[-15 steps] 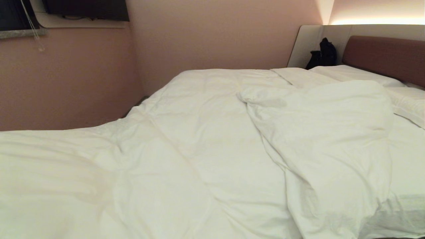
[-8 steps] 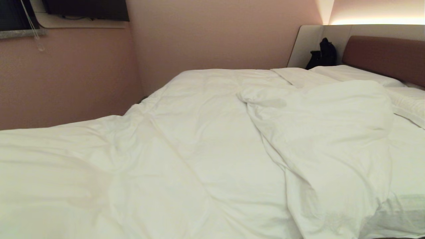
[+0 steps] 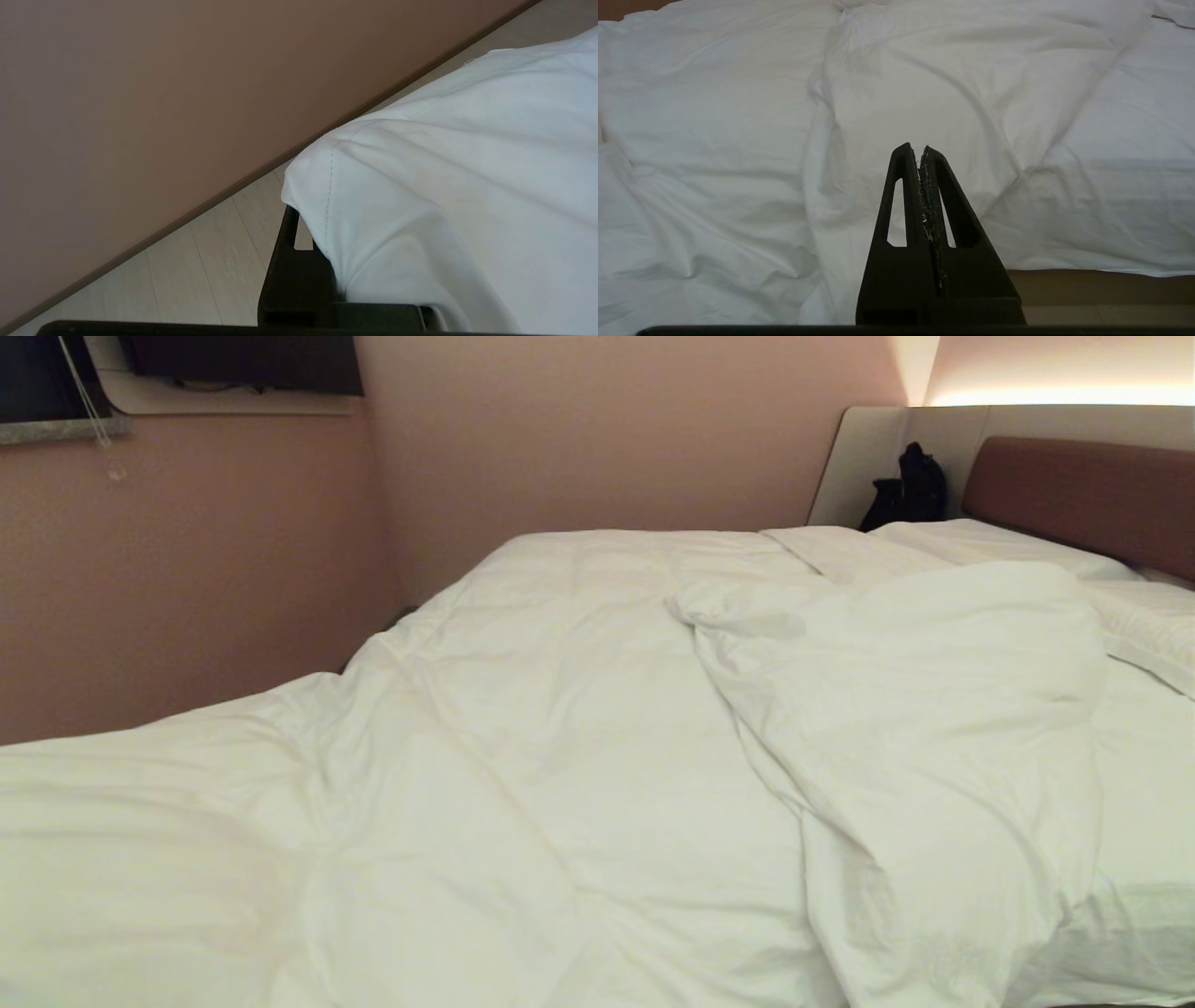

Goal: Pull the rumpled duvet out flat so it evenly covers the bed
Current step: Flatten the corners of the folded blanket

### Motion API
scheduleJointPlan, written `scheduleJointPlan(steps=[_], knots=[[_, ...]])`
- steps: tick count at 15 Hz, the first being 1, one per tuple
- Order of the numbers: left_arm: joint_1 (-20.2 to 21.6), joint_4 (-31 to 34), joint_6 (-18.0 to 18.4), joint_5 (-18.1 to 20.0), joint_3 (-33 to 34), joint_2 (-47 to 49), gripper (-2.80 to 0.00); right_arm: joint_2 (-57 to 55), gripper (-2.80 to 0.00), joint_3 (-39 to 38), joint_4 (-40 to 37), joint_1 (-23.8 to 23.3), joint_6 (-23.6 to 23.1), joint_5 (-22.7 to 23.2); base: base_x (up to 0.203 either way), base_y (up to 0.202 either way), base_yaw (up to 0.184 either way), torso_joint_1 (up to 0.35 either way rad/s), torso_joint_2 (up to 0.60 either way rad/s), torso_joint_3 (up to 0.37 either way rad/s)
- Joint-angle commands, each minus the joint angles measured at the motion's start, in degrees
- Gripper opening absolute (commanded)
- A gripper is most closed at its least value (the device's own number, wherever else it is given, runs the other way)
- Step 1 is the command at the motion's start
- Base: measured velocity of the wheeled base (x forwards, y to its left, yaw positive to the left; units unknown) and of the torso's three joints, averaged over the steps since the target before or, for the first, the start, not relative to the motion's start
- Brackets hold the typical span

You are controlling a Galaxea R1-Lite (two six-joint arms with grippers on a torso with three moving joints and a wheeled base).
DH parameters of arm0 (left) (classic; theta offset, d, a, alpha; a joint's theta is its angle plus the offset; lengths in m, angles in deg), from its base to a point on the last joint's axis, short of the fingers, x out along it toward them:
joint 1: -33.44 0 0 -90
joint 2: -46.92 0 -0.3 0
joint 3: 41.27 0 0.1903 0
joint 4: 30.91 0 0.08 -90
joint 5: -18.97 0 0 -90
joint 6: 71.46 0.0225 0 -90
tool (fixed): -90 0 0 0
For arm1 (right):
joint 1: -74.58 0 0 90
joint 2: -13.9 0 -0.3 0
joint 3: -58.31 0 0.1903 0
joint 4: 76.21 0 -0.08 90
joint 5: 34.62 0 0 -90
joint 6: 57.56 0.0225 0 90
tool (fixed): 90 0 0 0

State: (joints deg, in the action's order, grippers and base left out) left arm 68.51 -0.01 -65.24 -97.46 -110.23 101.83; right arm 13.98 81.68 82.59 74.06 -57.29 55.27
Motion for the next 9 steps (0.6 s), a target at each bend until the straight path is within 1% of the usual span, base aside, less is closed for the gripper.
scheduleJointPlan(steps=[1, 8, 9], knots=[[0.00, -0.15, 0.02, -0.03, 0.41, 0.45, -2.80, -0.07, -2.80, 0.00, 0.03, 0.00, 0.00, 0.02, 0.000, 0.000, 0.000, 0.000, 0.00, 0.000], [0.00, -0.07, 0.02, -0.01, 0.68, 1.41, -2.80, -0.07, -2.80, 0.00, 0.03, 0.00, 0.00, 0.02, 0.000, 0.000, 0.000, 0.000, 0.00, 0.000], [0.00, -0.12, -0.03, 0.56, 0.60, 1.50, -2.16, -0.07, -2.80, 0.00, 0.03, 0.00, 0.00, 0.02, 0.000, 0.000, 0.000, 0.000, 0.00, 0.000]])
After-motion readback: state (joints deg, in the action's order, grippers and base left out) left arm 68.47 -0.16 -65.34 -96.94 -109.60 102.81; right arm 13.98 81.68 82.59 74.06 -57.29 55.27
